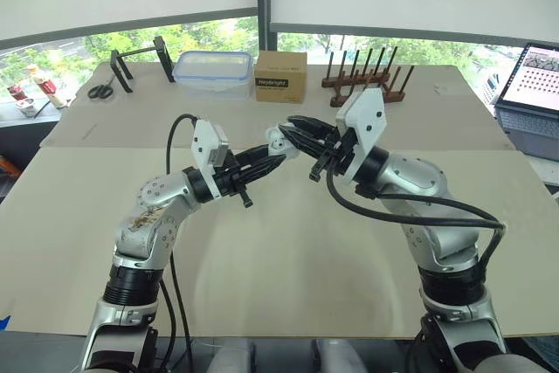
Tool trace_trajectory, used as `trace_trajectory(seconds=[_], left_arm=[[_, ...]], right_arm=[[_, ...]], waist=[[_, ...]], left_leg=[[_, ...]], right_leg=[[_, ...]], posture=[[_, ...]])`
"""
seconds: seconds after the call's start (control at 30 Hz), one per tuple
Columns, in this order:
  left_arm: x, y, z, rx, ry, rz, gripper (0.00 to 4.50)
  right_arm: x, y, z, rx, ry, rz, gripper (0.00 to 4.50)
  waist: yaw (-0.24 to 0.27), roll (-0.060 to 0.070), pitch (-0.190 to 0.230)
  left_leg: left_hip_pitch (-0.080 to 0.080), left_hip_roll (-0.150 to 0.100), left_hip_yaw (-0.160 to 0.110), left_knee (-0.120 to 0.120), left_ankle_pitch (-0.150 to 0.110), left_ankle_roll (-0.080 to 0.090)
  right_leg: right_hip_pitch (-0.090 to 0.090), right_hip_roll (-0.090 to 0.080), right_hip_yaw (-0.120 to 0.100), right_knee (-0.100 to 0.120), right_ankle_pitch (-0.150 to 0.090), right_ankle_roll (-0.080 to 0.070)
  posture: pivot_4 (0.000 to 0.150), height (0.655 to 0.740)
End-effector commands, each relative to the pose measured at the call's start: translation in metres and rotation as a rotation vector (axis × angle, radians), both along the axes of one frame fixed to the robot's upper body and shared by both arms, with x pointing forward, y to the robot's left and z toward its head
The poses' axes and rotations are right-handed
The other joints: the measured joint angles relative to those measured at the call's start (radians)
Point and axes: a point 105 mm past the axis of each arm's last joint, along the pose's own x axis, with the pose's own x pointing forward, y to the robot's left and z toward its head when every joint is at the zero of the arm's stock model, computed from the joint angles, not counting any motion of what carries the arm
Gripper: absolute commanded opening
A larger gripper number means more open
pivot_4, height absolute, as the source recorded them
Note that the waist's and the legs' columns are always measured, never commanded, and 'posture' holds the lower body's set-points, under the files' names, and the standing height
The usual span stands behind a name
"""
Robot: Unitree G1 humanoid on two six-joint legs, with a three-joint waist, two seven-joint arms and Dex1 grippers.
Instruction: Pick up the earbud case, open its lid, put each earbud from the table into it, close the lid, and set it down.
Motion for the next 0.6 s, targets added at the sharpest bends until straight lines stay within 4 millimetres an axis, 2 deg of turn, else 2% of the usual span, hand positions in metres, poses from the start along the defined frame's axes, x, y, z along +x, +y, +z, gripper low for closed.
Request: trace_trajectory(seconds=[0.03, 0.23, 0.37, 0.43, 0.53, 0.6], left_arm=[[-0.003, 0.002, 0.011, -0.012, -0.054, -0.001, 0.52], [-0.003, 0.002, 0.012, -0.014, -0.055, -0.002, 0.52], [-0.004, 0.002, 0.013, -0.014, -0.060, -0.005, 0.52], [-0.004, 0.002, 0.012, -0.008, -0.064, -0.008, 0.52], [-0.004, 0.002, 0.012, -0.001, -0.066, -0.010, 0.52], [-0.004, 0.002, 0.011, 0.001, -0.065, -0.010, 0.52]], right_arm=[[-0.004, -0.002, 0.006, -0.006, -0.066, -0.004, 0.32], [-0.006, 0.000, -0.004, -0.066, -0.102, -0.013, 0.32], [-0.009, 0.004, -0.010, -0.057, -0.061, 0.012, 0.32], [-0.009, 0.002, -0.007, -0.021, -0.040, 0.007, 1.36], [-0.009, -0.002, 0.004, 0.009, -0.038, 0.001, 2.37], [-0.011, -0.006, 0.012, 0.020, -0.034, 0.000, 2.39]], waist=[[0.000, 0.000, 0.000], [-0.001, 0.000, 0.000], [0.000, 0.000, 0.000], [-0.001, 0.000, 0.000], [0.000, 0.000, 0.000], [0.000, 0.000, 0.000]], left_leg=[[0.000, 0.000, 0.000, 0.000, 0.000, 0.000], [0.000, 0.000, 0.000, 0.000, 0.000, 0.000], [0.000, 0.000, 0.000, 0.000, 0.000, 0.000], [0.000, 0.000, 0.000, 0.000, 0.000, 0.000], [0.000, 0.000, 0.000, 0.000, 0.000, 0.000], [0.000, 0.000, 0.000, 0.000, 0.000, 0.000]], right_leg=[[0.000, 0.000, 0.000, 0.000, 0.000, 0.000], [0.000, 0.000, 0.000, 0.000, 0.000, 0.000], [0.000, 0.000, 0.000, 0.000, 0.000, 0.000], [0.000, 0.000, 0.000, 0.000, 0.000, 0.000], [0.000, 0.000, 0.000, 0.000, 0.000, 0.000], [0.000, 0.000, 0.000, 0.000, 0.000, 0.000]], posture=[[0.150, 0.7400], [0.150, 0.7400], [0.150, 0.7400], [0.150, 0.7400], [0.150, 0.7400], [0.150, 0.7400]])
